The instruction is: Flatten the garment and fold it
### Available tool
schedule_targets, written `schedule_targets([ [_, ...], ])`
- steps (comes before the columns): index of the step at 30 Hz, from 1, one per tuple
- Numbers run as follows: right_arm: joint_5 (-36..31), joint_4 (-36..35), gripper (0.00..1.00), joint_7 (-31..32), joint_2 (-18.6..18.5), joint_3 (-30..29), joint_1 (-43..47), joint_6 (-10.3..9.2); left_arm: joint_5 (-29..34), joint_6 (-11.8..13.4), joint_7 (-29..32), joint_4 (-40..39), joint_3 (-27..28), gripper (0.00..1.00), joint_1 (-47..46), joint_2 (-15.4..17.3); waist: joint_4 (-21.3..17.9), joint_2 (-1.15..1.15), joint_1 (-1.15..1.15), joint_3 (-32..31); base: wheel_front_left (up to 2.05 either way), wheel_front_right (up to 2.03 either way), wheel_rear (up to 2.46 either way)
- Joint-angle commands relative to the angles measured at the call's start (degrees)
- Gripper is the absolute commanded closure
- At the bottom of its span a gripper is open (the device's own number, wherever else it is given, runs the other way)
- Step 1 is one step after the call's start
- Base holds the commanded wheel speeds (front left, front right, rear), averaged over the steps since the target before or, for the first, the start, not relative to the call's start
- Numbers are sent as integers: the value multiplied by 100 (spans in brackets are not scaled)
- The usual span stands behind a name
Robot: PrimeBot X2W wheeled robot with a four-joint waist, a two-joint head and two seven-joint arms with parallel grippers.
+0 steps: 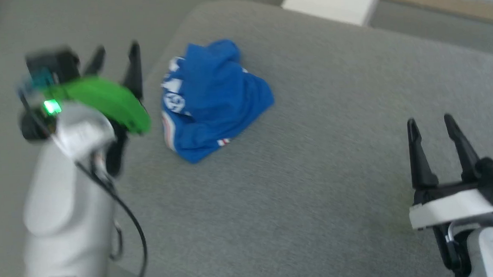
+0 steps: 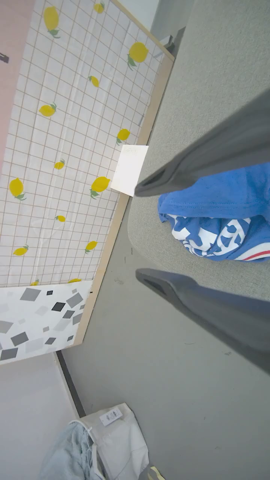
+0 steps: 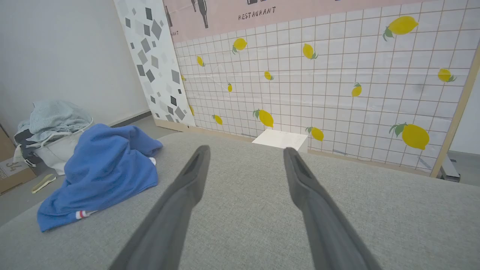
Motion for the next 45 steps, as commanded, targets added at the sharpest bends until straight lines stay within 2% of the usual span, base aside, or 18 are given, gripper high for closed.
schedule_targets([
  [1,-46,-52,0,1,-5,-9,-169,-10,-6,-16,296,130,13,0,-359,164,-953,32,0,1035,0,0,0],
  [8,61,65,0,-77,-5,61,-550,-10,-492,207,1782,828,391,0,-1212,549,-1714,32,0,1567,0,0,0],
  [13,239,202,0,-133,-5,93,-703,-10,-772,746,3162,1175,626,0,-1127,803,-2194,32,0,1702,0,0,0],
  [17,358,283,0,-150,-5,101,-698,-10,-963,1224,4097,1128,817,0,-820,957,-2426,32,0,1748,0,0,0],
  [21,430,275,0,-153,-5,132,-717,-10,-1024,1681,4649,825,968,0,-356,1060,-2585,32,0,1763,0,0,0],
  [24,461,267,0,-154,-5,117,-723,-10,-1105,1856,4953,588,1027,0,-31,1057,-2643,32,0,1728,0,0,0],
  [25,466,270,0,-154,-5,109,-720,-10,-1114,1873,5060,477,1018,21,92,1083,-2655,32,0,1695,0,0,0],
  [26,470,272,0,-154,-5,103,-716,-10,-1103,1852,5094,354,1006,99,191,1131,-2662,32,0,1654,0,0,0],
  [28,469,277,0,-154,-5,94,-702,-10,-1005,1830,4955,91,1001,100,321,1222,-2666,32,0,1556,0,0,0],
  [30,468,285,0,-155,-5,81,-674,-10,-833,1767,4502,-186,1057,100,397,1361,-2666,32,0,1401,0,0,0],
  [36,488,371,0,-155,-5,-61,-412,-10,61,1406,1687,-497,1165,100,175,1746,-2565,32,0,622,0,0,0],
  [40,452,425,0,-155,-5,-151,-140,-10,424,1056,51,-484,915,100,-169,1698,-2488,32,0,-19,0,0,0],
  [45,438,474,0,-155,-5,-213,168,-10,691,676,-997,-374,399,100,-635,1476,-2526,32,0,-614,0,0,0],
])
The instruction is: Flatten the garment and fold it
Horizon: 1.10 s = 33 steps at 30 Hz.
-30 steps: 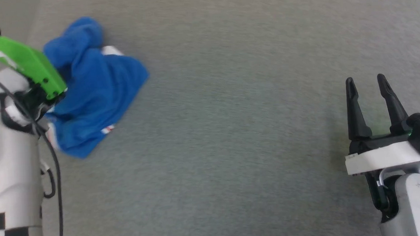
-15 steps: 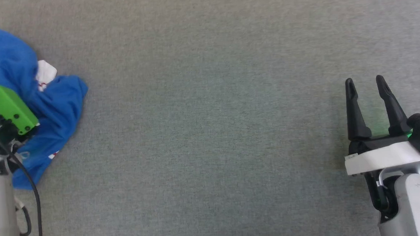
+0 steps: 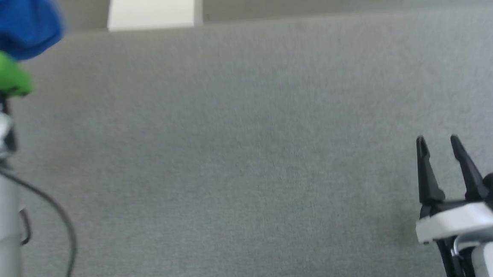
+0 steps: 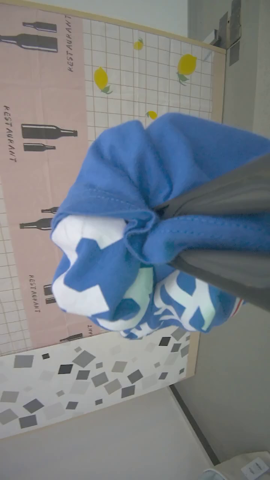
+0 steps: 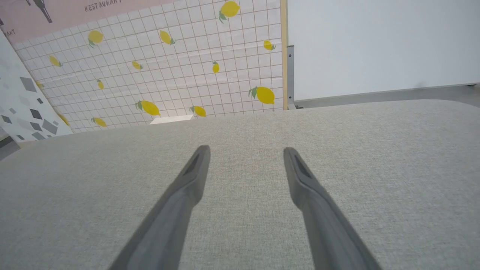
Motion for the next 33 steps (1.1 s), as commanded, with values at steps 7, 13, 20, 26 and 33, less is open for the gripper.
schedule_targets([
  [7,-59,36,0,-33,2,58,294,-9,204,-440,-603,149,-950,100,-510,-805,-350,32,0,-1295,0,0,0],
  [13,-77,45,0,-33,2,107,378,-9,67,-659,-729,610,-1606,100,-542,-1685,-919,32,0,-1288,0,0,0],
  [20,-111,50,0,-32,2,170,334,-9,-179,-894,-568,1653,-2338,100,-357,-2191,-1557,32,0,-1117,0,0,0],
  [26,-60,92,0,-32,2,247,250,-9,-807,-1099,642,2726,-3034,100,57,-2262,-1983,32,0,-984,0,0,0],
  [33,-9,98,0,-33,2,263,209,-9,-1832,-1236,2416,3156,-4033,100,455,-2266,-2109,32,0,-847,0,0,0],
])
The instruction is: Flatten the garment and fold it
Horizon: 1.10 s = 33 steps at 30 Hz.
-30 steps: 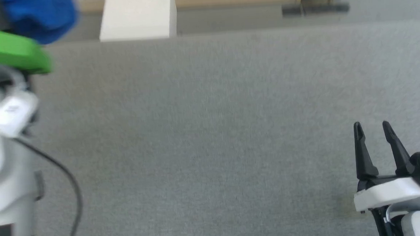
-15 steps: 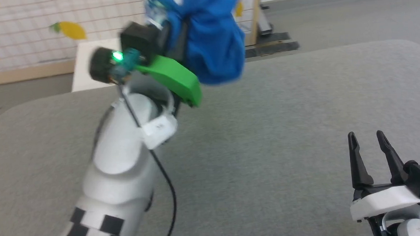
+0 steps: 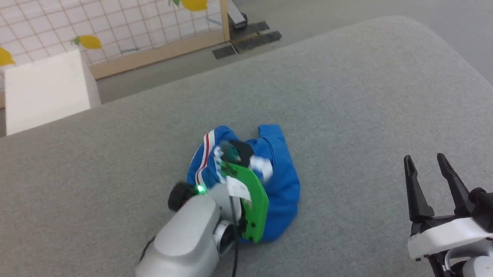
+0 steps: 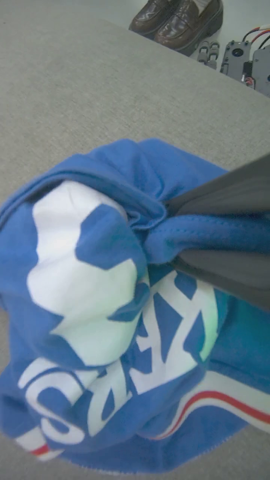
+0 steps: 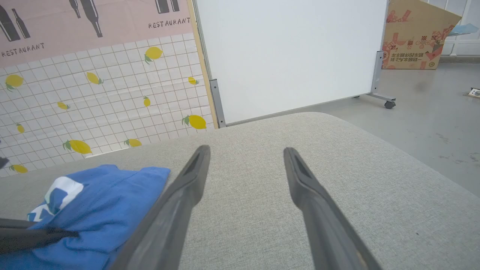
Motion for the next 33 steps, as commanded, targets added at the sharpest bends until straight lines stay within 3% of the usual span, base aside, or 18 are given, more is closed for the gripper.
schedule_targets([
  [1,37,12,0,-33,6,13,-99,-9,-144,-39,244,67,-114,100,121,15,-92,32,1,127,0,0,0],
  [4,67,16,0,-33,6,44,-123,-9,-422,-12,684,104,-327,100,151,15,-44,32,1,168,0,0,0],
  [5,71,13,0,-33,6,55,-130,-9,-460,16,676,86,-358,63,136,15,-24,32,1,176,0,0,0],
  [6,79,9,0,-33,6,65,-137,-9,-478,28,591,48,-395,0,112,15,2,32,1,180,0,0,0],
  [11,53,5,0,-33,6,83,-146,-9,-639,26,-230,-104,-259,0,57,14,155,32,1,126,0,0,0],
  [17,-27,-68,0,-33,6,-3,-68,-9,-537,276,-2667,-517,441,0,46,56,458,32,1,-38,0,0,0],
  [20,-65,-136,0,-33,6,-32,-28,-9,-392,418,-3552,-731,696,0,160,176,631,32,1,-125,0,0,0],
  [26,-119,-278,0,-33,6,-122,38,-9,154,708,-3768,-1914,1615,0,808,555,1026,32,1,-257,0,0,0],
  [33,-216,-402,0,31,6,-142,114,-9,817,701,-3771,-2979,2760,0,2159,702,1399,32,1,-357,0,0,0],
])
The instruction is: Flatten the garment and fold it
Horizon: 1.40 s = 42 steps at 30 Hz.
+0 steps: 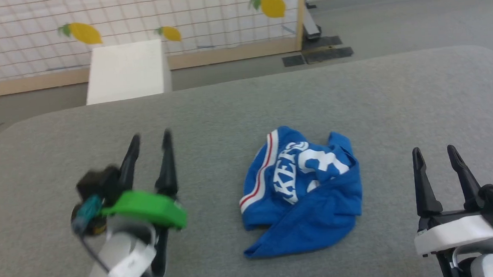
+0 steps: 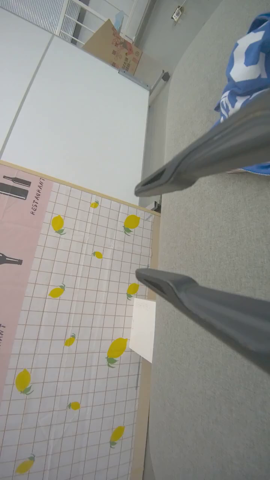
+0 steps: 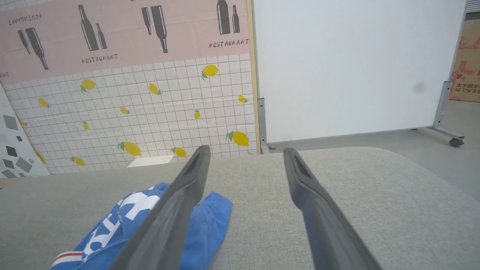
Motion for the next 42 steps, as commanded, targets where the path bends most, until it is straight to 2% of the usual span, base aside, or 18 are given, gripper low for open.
schedule_targets([
  [1,-40,-48,0,29,4,1,80,-9,131,-27,-20,-101,127,0,217,10,217,32,0,-98,0,0,0],
  [9,-160,-142,0,186,4,68,178,-9,684,-239,-21,-370,725,0,1078,-236,528,32,0,-75,0,0,0],
  [19,-201,-143,0,278,4,165,213,-9,1097,-442,-21,-505,1069,0,1366,-501,661,32,0,-42,0,0,0],
  [32,-182,-144,0,288,4,184,235,-9,1284,-590,-21,-484,1281,0,1458,-637,639,32,0,-71,0,0,0],
  [42,-149,-110,0,266,4,196,221,-9,1267,-563,-21,-462,1255,0,1382,-662,610,32,0,-58,0,0,0],
])
